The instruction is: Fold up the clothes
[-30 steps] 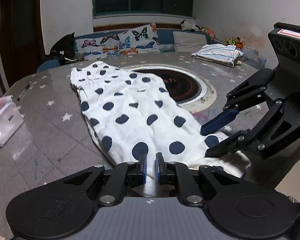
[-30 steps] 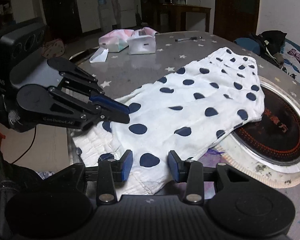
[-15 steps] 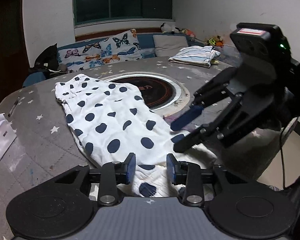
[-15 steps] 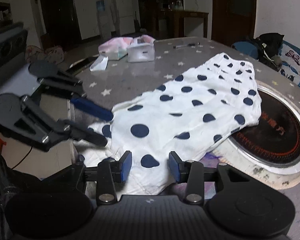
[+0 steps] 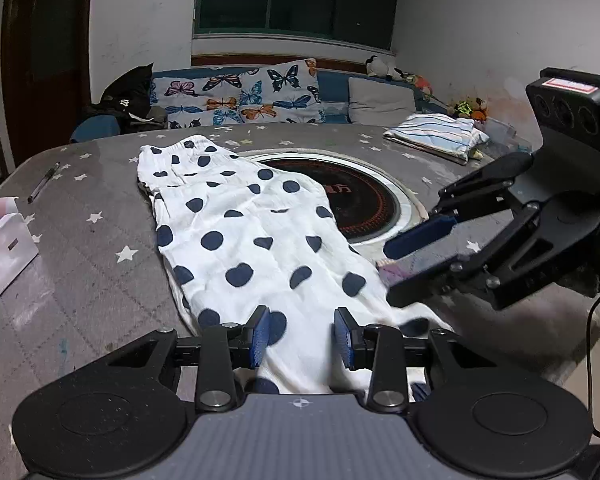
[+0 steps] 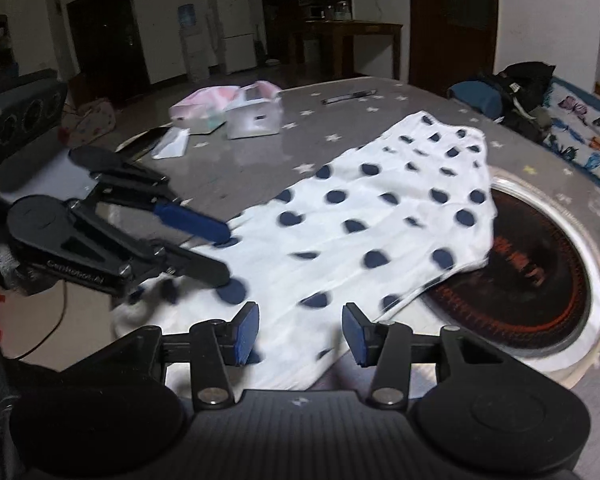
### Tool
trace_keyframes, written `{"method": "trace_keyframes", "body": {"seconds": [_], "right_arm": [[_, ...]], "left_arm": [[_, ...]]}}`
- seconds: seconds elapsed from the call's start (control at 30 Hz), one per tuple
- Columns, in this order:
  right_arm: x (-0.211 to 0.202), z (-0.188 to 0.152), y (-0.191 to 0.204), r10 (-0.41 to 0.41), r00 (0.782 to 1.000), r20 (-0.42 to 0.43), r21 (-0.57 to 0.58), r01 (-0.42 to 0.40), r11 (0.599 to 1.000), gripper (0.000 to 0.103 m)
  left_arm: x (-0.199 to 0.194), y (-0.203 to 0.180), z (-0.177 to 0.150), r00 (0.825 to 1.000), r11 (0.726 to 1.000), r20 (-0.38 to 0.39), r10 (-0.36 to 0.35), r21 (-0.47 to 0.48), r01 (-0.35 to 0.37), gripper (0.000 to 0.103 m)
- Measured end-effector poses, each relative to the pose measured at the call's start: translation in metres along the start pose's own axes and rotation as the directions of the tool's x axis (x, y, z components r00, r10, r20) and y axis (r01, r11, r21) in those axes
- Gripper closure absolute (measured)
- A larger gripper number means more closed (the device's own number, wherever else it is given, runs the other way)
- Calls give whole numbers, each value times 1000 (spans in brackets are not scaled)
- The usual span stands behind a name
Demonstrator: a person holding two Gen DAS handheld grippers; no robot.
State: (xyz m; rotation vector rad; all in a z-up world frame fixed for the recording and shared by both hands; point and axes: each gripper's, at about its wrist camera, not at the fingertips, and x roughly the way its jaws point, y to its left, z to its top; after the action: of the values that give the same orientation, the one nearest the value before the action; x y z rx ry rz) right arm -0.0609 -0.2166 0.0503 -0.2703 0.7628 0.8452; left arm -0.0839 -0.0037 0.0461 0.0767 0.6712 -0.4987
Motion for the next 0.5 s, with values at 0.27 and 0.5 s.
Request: {"method": "trace_keyframes", "body": {"seconds": [0.27,0.5], "right_arm": [[25,48,-38,-47,998,29,15,46,999,57],[77,98,-74,-72,997,-2,22,73,997,57]], "left_arm": [[19,15,19,1000,1000,26,2,-30,-1,65],[37,25,16,1000,998,-7,-29,-64,29,64]]}}
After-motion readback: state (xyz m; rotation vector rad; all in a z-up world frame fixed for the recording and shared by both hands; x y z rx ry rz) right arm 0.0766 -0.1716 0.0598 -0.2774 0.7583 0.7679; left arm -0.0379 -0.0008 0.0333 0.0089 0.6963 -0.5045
